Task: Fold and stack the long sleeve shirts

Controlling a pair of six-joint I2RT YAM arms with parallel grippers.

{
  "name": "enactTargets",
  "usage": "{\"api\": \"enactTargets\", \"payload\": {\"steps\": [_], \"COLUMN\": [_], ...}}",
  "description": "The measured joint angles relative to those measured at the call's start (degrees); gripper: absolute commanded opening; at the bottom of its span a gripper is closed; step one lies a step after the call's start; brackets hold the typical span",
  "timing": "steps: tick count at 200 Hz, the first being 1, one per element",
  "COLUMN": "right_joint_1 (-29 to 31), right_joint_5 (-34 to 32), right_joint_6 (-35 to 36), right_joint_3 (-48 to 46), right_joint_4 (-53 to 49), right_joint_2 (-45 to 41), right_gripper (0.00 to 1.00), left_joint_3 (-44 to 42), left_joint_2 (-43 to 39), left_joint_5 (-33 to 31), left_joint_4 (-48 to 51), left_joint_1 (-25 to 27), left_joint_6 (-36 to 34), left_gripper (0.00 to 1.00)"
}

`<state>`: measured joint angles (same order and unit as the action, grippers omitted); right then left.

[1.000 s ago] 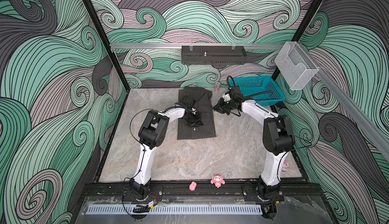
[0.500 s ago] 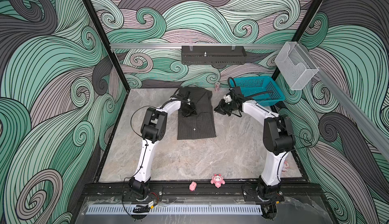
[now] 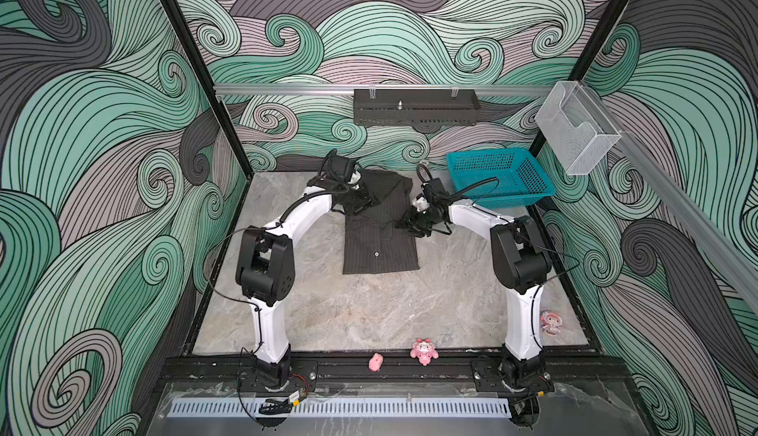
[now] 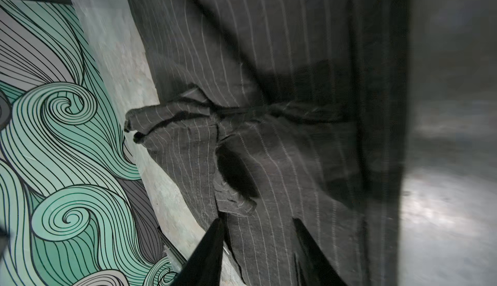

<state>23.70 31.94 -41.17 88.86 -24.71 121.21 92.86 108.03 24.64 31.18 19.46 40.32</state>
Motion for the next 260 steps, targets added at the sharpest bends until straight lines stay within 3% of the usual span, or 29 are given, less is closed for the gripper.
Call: {"api": "enactTargets", "payload": {"steps": [66, 131, 185, 260], "right_joint_1": [3.58, 3.89, 4.04, 3.91], "right_joint_5": [1.09, 3.45, 4.57, 1.53], "right_joint_6": [-2.8, -6.84, -10.32, -7.74], "right_joint_3": [6.45, 13.55, 17.11, 18.29], "right_joint_4": [1.09, 3.58, 6.71, 4.24], "right_joint_2": [7.15, 9.92, 13.79, 16.85], "right_gripper": [0.45, 0.42, 0.43, 0.41], "left_joint_3": [-17.99, -20.5, -24.13, -25.2], "left_joint_2": [-3.58, -9.99, -10.54, -13.18], "left_joint_5": [-0.02, 0.07, 0.15, 0.46], "left_joint_4": [-2.16, -1.88, -1.57, -0.74], "left_joint_1": [-3.72, -5.92, -7.69, -9.27], "left_joint_6": [1.27, 0.22, -0.52, -1.79], "left_gripper": [0.43, 0.42, 0.42, 0.43]}}
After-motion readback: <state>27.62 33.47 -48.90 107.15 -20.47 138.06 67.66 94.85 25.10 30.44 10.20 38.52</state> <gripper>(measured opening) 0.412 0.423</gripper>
